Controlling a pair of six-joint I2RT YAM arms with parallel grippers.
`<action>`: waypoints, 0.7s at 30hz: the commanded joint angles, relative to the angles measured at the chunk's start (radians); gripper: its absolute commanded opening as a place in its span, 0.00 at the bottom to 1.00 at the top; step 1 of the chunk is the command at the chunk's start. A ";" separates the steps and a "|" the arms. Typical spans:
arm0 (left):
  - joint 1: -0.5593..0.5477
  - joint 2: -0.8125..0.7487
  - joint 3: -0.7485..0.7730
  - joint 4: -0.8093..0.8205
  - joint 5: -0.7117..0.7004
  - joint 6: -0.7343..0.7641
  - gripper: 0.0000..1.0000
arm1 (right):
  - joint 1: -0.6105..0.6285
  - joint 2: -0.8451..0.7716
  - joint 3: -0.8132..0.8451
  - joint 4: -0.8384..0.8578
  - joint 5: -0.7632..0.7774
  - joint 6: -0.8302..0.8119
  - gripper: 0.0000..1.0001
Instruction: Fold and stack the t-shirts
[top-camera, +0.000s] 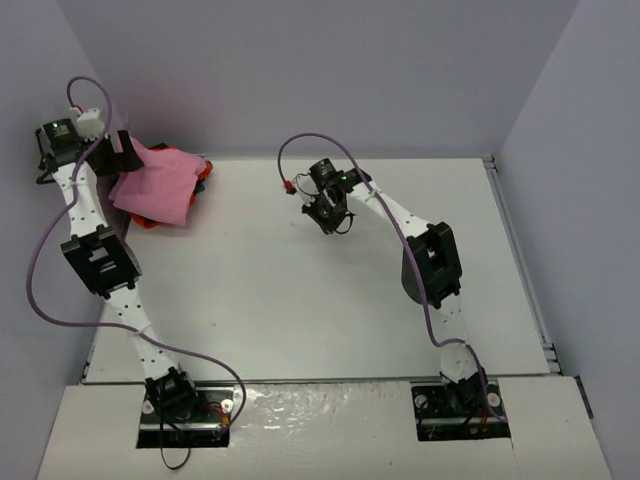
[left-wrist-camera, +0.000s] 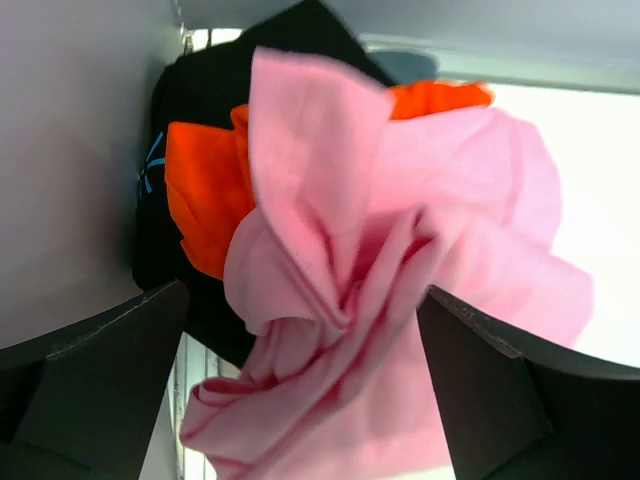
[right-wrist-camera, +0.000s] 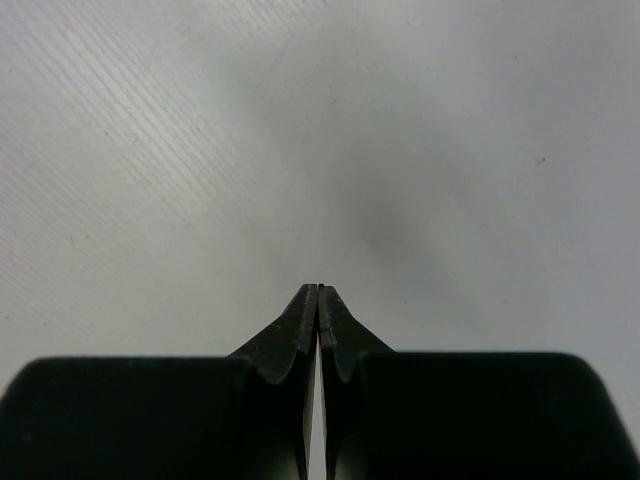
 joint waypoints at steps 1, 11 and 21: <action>0.047 -0.312 -0.055 0.193 0.074 -0.074 0.97 | -0.011 -0.048 0.072 -0.009 0.101 -0.015 0.00; 0.047 -0.562 -0.184 0.230 0.088 -0.132 0.97 | -0.160 -0.276 -0.031 0.097 0.222 -0.007 0.14; -0.051 -0.689 -0.328 0.110 0.264 -0.162 0.97 | -0.294 -0.685 -0.384 0.261 0.221 -0.088 0.61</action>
